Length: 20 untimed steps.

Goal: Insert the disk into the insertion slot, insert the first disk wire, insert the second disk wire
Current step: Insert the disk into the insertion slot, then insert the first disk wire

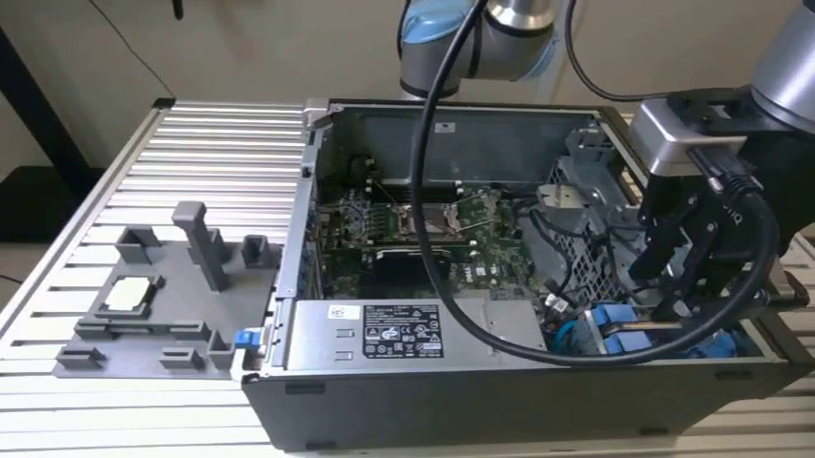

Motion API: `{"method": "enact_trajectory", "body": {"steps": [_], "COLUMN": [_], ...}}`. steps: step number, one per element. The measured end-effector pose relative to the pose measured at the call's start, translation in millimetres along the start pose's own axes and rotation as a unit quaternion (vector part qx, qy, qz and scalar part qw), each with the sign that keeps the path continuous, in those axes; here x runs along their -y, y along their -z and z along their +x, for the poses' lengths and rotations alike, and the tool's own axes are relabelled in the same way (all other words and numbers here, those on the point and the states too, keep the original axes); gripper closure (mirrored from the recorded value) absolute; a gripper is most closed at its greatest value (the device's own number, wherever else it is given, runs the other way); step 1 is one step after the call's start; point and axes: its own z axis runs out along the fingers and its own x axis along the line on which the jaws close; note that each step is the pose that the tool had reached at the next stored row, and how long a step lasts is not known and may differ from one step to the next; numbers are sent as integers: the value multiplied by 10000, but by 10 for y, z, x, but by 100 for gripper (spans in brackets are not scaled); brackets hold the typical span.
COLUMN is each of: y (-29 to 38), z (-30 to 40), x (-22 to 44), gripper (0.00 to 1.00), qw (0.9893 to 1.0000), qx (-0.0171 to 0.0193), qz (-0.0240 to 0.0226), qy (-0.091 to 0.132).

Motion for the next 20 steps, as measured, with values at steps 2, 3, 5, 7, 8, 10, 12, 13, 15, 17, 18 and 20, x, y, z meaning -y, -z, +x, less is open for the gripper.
{"method": "enact_trajectory", "body": {"steps": [2,3,5,7,8,10,12,13,15,17,18,20], "y": [89,134,224,280,279,280,280,280,277,272,271,269], "z": [-2,-3,-6,-10,-10,-10,-10,-11,-17,-34,-41,-73], "x": [0,0,0,1,-2,-15,-29,-34,-37,-32,-30,-18], "gripper": [51,51,51,51,51,51,51,51,51,51,51,51], "qw": [10000,10000,10000,10000,10000,9999,9995,9992,9987,9987,9987,9987], "qx": [1,0,1,0,10,73,183,248,341,343,343,343], "qz": [0,0,0,6,30,118,256,309,387,389,388,389], "qy": [0,0,0,1,0,3,4,5,6,9,8,8]}}
